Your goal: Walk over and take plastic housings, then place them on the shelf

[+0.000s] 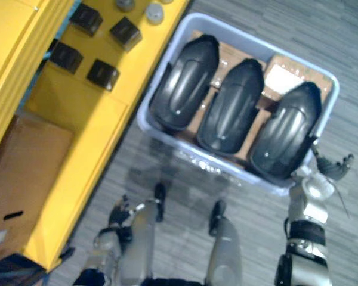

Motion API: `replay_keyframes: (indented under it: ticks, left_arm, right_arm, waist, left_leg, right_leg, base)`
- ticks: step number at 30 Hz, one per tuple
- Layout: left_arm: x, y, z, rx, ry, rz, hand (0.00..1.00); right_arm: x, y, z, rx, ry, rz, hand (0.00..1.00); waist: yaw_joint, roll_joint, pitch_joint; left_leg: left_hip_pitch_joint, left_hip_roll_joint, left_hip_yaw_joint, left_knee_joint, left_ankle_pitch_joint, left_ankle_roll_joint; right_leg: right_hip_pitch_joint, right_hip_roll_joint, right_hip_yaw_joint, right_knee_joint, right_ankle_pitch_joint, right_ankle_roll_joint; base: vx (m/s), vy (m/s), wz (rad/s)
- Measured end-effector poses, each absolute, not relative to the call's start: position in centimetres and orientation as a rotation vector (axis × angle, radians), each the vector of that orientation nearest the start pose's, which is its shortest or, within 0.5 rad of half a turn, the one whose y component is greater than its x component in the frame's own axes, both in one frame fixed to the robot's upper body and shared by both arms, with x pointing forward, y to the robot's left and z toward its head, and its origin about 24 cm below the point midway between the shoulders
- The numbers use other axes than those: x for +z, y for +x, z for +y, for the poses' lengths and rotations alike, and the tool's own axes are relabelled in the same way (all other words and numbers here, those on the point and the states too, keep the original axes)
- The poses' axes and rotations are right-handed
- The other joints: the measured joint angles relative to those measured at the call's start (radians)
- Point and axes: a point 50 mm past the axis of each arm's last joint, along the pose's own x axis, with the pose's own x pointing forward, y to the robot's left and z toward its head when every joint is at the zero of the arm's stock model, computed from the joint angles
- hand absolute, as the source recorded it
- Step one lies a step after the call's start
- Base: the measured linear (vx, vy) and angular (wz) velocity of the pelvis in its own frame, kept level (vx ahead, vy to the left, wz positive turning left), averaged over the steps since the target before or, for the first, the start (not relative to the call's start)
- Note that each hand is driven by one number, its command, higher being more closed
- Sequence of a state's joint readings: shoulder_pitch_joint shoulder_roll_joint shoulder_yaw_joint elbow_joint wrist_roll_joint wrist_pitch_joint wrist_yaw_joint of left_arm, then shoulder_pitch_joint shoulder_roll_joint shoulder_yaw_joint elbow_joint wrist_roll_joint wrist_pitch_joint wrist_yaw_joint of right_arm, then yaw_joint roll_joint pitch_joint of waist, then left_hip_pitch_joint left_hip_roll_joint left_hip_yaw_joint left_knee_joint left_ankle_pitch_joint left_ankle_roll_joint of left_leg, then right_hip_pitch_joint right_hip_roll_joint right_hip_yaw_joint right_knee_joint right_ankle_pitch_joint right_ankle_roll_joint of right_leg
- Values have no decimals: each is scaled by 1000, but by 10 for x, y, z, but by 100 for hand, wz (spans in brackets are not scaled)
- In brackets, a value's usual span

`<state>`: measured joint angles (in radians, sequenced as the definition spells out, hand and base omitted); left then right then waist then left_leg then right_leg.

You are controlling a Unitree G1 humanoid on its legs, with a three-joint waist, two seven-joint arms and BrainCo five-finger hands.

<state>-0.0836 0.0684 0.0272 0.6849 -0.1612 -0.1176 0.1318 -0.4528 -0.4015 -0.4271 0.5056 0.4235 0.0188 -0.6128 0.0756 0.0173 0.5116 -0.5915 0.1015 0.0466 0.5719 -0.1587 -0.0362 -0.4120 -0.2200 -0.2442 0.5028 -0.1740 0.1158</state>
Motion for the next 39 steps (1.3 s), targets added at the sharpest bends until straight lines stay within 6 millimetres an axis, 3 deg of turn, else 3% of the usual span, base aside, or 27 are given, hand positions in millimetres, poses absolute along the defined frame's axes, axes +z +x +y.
replay_keyframes:
  ticks: [8, 16, 23, 34, 35, 39]
  left_arm:
    - [-75, 228, 181, 230, -98, 466, 0]
    - [-73, 230, 179, 237, -121, 441, 0]
    - [-74, 229, 179, 249, -150, 445, 0]
    - [-75, 228, 182, 279, -195, 439, 0]
    - [-75, 228, 182, 279, -195, 440, 0]
    - [-76, 230, 182, 290, -225, 443, 0]
  right_arm:
    - [132, 308, -333, -970, 233, -146, 0]
    - [119, 314, -325, -911, 231, 3, 0]
    - [96, 318, -320, -885, 235, 154, 0]
    - [104, 327, -322, -896, 240, 156, 0]
    - [105, 328, -323, -899, 240, 161, 100]
    - [107, 330, -326, -909, 211, 167, 100]
  waist:
    - [1, 2, 1]
    - [3, 4, 1]
    - [9, 4, 1]
    - [8, 3, 1]
    - [10, 3, 1]
    - [15, 3, 1]
  left_leg:
    - [-44, -5, -8, 33, 0, 1]
    - [-75, -1, -11, 59, -2, 3]
    - [-75, 0, -11, 65, -2, 4]
    - [-108, -5, -14, 77, 6, 6]
    - [-110, -6, -14, 83, 6, 6]
    - [-121, -10, -12, 87, 9, 11]
  right_leg:
    - [-46, -11, 1, 50, -15, 2]
    - [-81, -13, 4, 79, -23, -4]
    - [-80, -14, 5, 87, -23, -5]
    - [-121, -26, 5, 119, -25, -8]
    - [-123, -31, 6, 127, -26, -10]
    - [-140, -40, 10, 144, -27, -10]
  base:
    - [4, 0, 3]
    - [-14, -2, -1]
    - [0, 0, 0]
    - [-4, -5, 1]
    - [-31, 3, 2]
    - [-51, -11, 1]
